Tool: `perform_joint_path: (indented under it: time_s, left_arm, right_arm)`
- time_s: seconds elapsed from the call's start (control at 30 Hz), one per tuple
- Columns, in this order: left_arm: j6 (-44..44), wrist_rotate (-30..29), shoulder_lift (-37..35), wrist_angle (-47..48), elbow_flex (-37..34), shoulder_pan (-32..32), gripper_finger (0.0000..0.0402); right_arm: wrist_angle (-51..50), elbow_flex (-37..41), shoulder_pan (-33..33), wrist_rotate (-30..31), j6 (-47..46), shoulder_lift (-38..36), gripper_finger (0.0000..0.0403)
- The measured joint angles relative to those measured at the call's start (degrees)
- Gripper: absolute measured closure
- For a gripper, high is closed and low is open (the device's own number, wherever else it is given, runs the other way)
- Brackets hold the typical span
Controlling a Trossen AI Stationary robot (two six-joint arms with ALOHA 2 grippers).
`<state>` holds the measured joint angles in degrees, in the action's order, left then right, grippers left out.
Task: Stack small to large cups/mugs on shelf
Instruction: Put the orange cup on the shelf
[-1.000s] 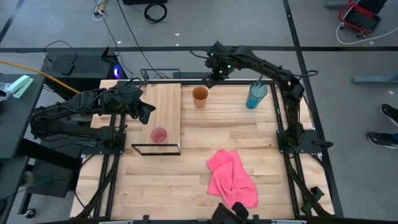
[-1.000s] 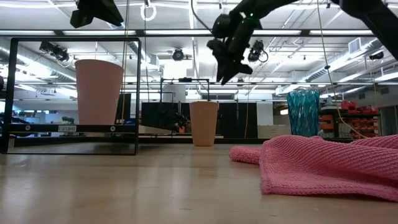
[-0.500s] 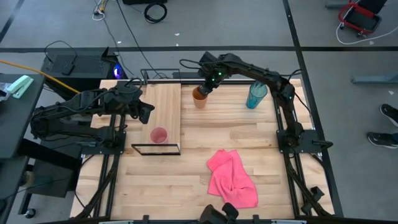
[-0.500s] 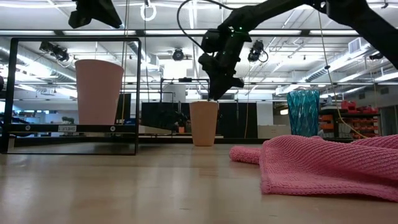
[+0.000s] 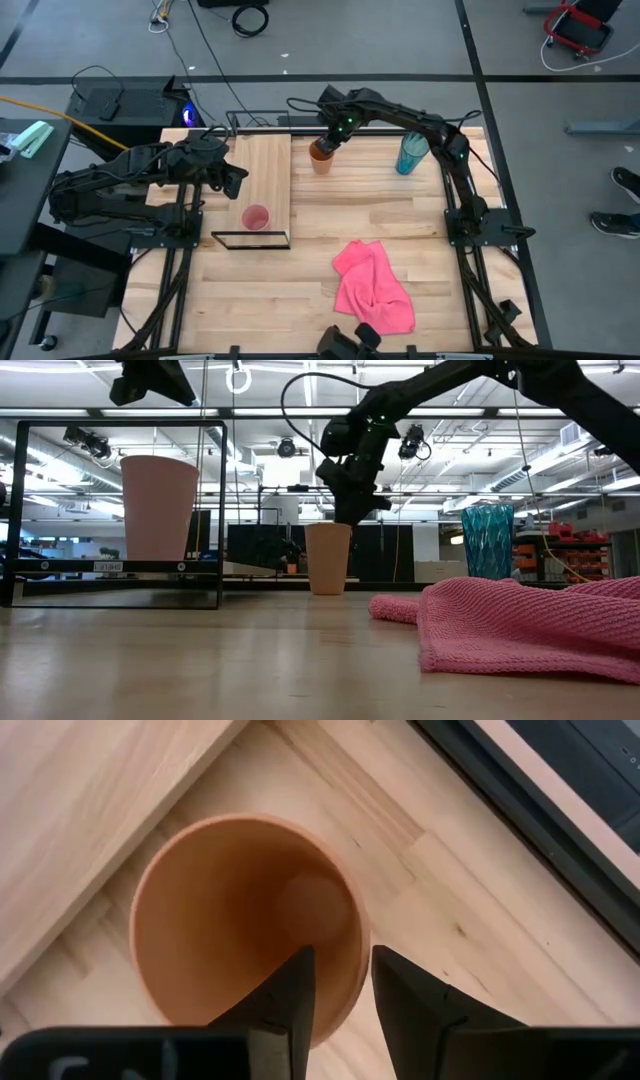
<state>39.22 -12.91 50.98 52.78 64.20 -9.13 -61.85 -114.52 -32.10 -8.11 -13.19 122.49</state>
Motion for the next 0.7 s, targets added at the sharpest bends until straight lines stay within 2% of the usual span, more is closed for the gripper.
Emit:
perform_joint_path:
  time_s: [0.23,0.53,0.7]
  left_arm:
    - [0.0,0.0,0.0,0.3,0.0,0.0,0.0342]
    - [0.0,0.0,0.0,0.7,0.0,0.0,0.0353]
    - [0.0,-0.6,0.0,0.7,0.0,0.0,0.0350]
  right_arm:
    - [1.1,0.0,0.0,0.2,-0.1,1.0,0.0294]
    - [1.3,0.0,0.0,1.4,-0.4,1.6,0.0295]
    - [1.1,0.0,0.0,1.5,-0.6,1.6,0.0315]
